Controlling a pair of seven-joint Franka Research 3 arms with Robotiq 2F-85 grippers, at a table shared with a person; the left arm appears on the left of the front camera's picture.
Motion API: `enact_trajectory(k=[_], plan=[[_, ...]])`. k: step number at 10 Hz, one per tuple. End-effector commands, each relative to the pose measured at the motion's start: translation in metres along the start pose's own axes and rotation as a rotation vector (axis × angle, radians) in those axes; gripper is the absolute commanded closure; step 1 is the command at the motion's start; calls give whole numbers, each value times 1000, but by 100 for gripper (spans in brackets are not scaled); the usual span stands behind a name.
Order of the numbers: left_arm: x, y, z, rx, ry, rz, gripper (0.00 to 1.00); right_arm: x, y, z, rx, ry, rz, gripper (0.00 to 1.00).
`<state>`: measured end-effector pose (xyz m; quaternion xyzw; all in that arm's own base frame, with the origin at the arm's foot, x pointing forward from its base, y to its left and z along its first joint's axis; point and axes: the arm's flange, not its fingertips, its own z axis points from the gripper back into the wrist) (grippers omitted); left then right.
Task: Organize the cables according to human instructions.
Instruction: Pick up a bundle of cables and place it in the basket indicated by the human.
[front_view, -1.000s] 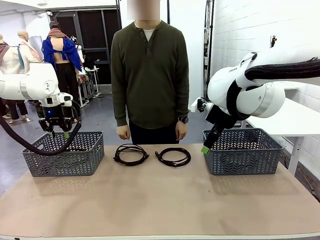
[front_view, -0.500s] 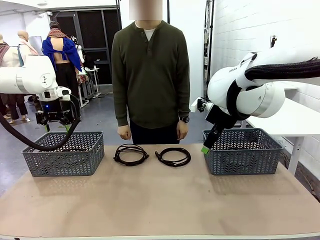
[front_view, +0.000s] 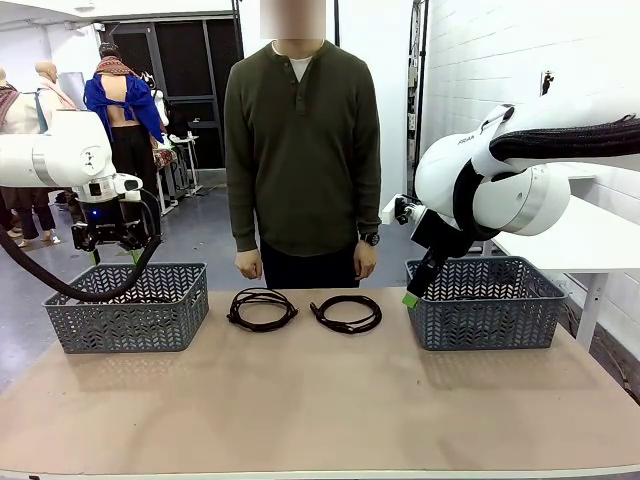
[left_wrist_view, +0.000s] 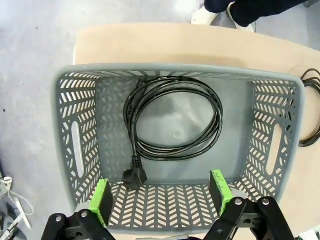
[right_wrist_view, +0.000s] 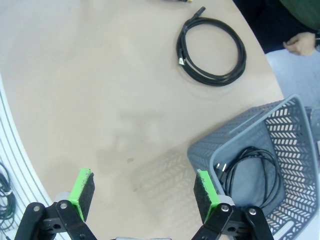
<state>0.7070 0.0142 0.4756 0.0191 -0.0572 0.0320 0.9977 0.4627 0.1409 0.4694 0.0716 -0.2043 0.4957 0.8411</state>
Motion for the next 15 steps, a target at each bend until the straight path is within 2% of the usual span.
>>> enact_trajectory(k=[1,7,10,13,15], plan=[[2,2,0,11,-13,-11,0,-1,0,-1,0,3,-4,0],[0,0,0,0,-1,0,0,-1,0,-1,0,3,-4,0],[-35,-14,42,-38,-1,-43,0,-1,0,-1,0,3,-4,0],[-83,-22,55,-96,45,-212,0,-1,0,-1,0,3,-4,0],[-109,-33,58,-143,23,-400,0,-1,0,-1,0,3,-4,0]])
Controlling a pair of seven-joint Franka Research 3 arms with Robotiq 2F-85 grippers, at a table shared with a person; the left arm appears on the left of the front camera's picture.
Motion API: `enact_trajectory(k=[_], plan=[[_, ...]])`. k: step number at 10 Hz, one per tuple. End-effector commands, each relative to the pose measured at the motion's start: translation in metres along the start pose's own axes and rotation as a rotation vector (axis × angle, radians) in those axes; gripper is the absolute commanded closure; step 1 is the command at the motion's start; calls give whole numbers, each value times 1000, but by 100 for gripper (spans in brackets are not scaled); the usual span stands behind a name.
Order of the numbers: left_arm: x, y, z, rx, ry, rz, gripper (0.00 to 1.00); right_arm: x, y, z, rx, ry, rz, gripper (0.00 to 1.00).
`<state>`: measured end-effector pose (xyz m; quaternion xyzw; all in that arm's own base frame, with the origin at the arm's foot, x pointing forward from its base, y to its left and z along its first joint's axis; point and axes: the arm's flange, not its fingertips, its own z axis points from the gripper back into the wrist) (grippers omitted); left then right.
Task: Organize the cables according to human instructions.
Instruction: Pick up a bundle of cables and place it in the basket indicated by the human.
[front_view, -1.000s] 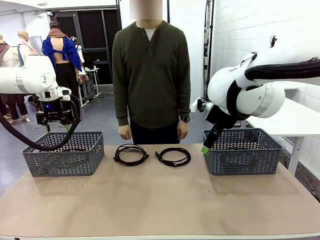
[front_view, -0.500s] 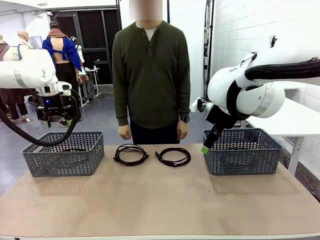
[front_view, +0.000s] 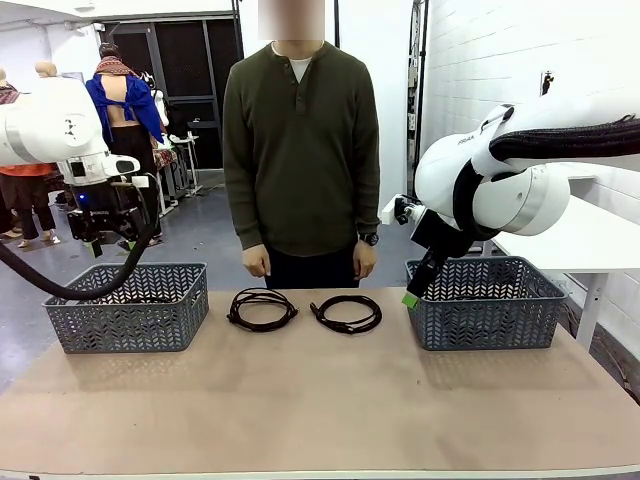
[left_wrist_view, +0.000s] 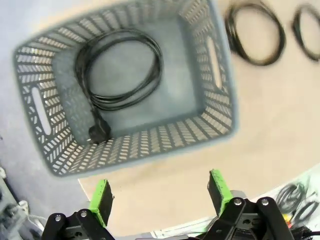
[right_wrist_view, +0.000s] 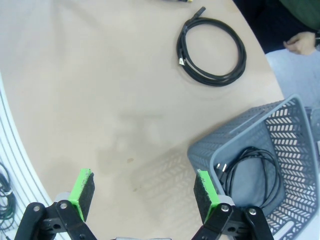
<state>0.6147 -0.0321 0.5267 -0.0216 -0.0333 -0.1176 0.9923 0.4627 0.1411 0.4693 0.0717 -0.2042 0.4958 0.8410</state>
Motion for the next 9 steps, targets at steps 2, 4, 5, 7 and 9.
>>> enact_trajectory(k=[2,4,5,7,9], plan=[[-40,-22,-10,-95,-55,-272,0,-1,0,-1,-1,3,-4,0],[-63,-46,-18,-122,-38,-387,0,-1,0,-1,-1,3,-4,0],[-78,-55,-24,-110,-49,-425,0,-1,0,-1,-1,3,-4,0],[-105,-67,-37,-88,-84,-566,0,-1,0,-1,-1,3,-4,0],[-115,-79,-41,-63,-141,-676,0,-1,0,-1,-1,3,-4,0]])
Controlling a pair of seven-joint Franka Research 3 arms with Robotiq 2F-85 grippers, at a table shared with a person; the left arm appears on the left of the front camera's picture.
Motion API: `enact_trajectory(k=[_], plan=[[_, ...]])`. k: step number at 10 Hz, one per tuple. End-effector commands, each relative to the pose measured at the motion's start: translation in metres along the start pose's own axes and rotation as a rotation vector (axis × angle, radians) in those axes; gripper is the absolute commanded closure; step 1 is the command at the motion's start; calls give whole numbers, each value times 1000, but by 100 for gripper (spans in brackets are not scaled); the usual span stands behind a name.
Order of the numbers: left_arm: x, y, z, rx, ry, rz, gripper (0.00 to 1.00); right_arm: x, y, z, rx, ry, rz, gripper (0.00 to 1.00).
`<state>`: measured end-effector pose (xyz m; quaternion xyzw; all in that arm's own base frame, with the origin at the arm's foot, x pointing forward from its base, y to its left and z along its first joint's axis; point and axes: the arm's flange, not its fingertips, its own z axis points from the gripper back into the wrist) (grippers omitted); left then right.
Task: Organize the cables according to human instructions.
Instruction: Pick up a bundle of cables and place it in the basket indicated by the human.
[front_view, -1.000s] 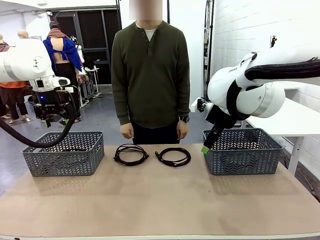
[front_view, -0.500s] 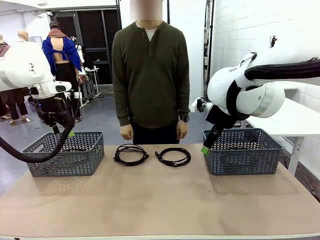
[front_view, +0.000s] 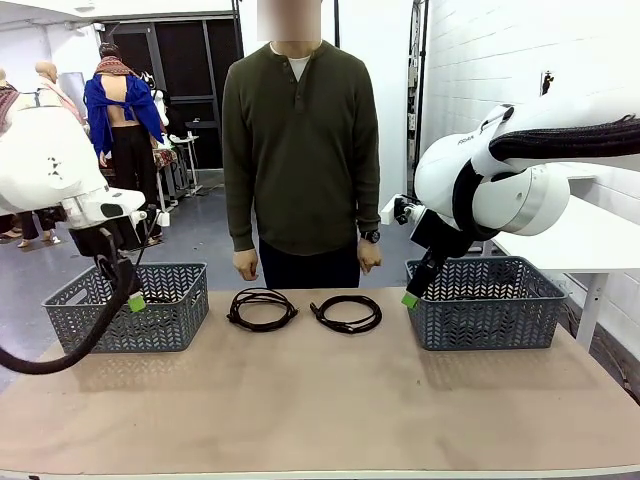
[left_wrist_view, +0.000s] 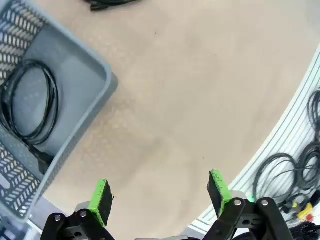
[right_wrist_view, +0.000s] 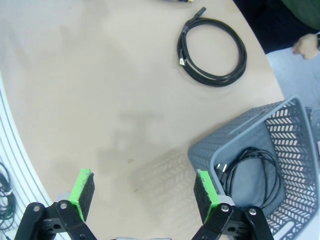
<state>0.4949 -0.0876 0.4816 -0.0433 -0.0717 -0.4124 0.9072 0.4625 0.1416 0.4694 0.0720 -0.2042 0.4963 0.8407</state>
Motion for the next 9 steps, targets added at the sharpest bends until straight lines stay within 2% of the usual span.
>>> enact_trajectory(k=[1,3,4,9], plan=[[-6,-9,-3,37,-72,-83,0,-1,0,0,-2,3,-5,0],[0,-11,-5,54,-75,-53,0,-1,0,0,-2,3,-5,0],[1,-12,-2,41,-42,-68,0,-1,0,0,-2,3,-5,0],[1,-12,-2,41,-42,-68,0,-1,0,0,-2,3,-5,0]])
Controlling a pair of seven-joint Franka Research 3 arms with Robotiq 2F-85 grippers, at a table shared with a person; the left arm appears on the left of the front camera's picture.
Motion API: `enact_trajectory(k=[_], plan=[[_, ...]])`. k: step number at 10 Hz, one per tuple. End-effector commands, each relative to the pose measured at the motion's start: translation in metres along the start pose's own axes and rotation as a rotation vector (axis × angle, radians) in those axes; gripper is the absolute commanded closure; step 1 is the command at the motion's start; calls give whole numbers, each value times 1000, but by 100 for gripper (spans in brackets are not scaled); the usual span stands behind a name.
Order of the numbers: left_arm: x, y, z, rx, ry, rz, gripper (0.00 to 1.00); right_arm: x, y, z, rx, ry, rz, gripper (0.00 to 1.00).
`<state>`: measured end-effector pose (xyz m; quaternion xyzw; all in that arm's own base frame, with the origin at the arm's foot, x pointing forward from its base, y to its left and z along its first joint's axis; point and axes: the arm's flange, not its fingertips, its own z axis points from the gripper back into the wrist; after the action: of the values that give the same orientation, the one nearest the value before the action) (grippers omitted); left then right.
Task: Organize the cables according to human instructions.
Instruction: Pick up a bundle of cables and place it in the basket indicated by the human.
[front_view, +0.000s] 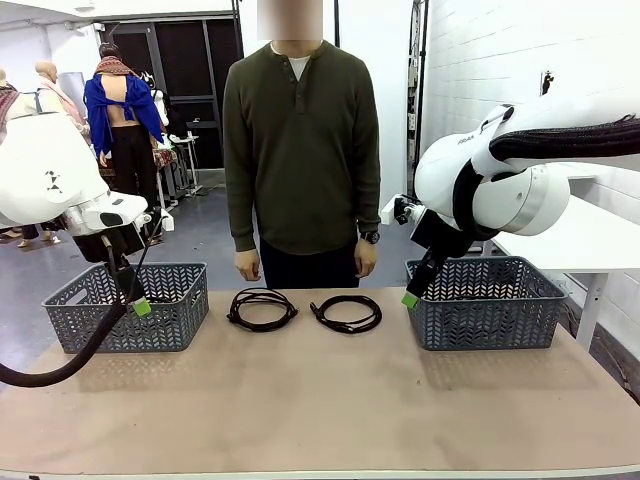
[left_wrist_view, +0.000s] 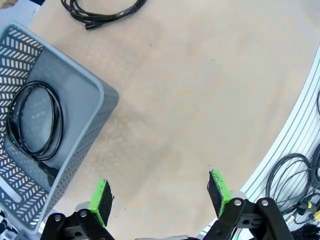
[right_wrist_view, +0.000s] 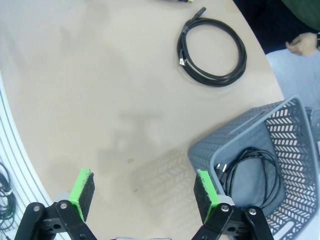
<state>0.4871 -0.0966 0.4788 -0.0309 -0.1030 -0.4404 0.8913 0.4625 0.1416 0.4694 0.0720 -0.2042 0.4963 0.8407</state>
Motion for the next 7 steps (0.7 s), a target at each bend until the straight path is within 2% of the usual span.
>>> enact_trajectory(k=[1,7], plan=[[0,0,1,-2,5,1,0,-1,0,-1,-2,3,-5,0],[0,0,1,-2,5,1,0,-1,0,-1,-2,3,-5,0]])
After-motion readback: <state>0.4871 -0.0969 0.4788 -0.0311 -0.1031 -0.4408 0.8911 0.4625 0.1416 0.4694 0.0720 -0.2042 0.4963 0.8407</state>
